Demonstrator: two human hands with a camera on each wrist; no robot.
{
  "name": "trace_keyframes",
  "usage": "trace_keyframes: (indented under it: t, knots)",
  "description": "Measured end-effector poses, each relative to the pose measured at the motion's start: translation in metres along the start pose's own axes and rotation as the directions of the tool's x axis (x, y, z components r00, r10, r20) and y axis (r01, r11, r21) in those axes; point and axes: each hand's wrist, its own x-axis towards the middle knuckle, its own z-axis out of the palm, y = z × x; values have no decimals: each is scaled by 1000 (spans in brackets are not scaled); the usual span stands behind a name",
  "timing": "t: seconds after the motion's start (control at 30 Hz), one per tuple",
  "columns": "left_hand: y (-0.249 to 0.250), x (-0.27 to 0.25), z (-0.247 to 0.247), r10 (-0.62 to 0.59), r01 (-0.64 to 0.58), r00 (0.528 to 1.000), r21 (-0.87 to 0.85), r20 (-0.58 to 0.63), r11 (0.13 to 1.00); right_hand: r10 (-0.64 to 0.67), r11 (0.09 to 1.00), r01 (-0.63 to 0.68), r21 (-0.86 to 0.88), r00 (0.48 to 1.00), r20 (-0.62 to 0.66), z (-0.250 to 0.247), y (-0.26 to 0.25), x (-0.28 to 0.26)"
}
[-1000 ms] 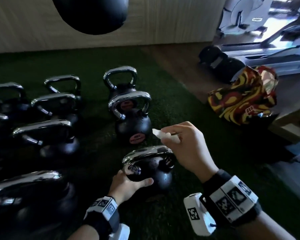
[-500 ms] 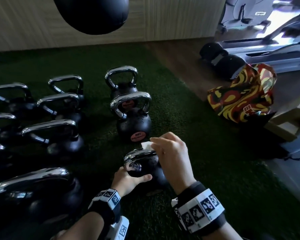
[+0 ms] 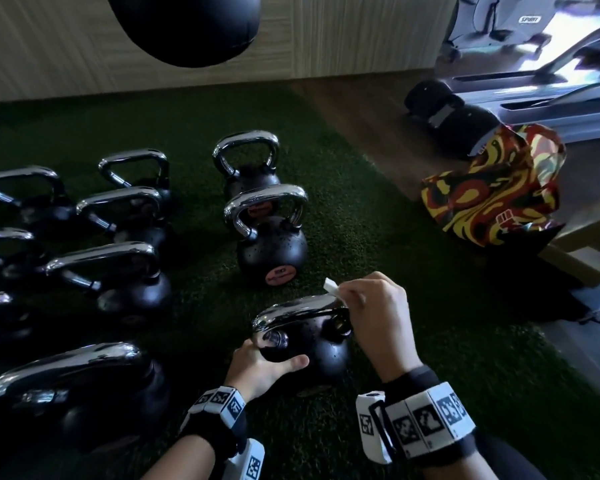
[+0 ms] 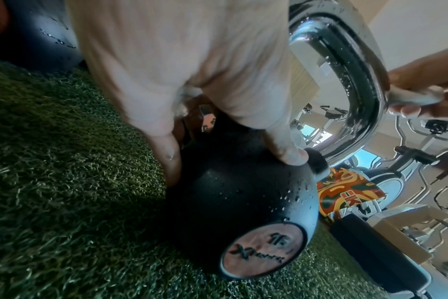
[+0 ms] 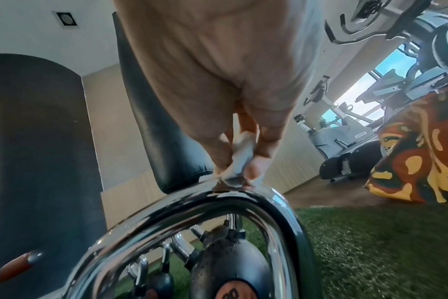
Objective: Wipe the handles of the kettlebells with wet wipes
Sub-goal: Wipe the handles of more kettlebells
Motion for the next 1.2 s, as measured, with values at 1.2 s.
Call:
trace_keyframes:
  t: [1.2]
  knots:
    - [3,-46,-6,-79,332,867,-451,493,828,204,928,-354,112,738,643,-14,17,-34]
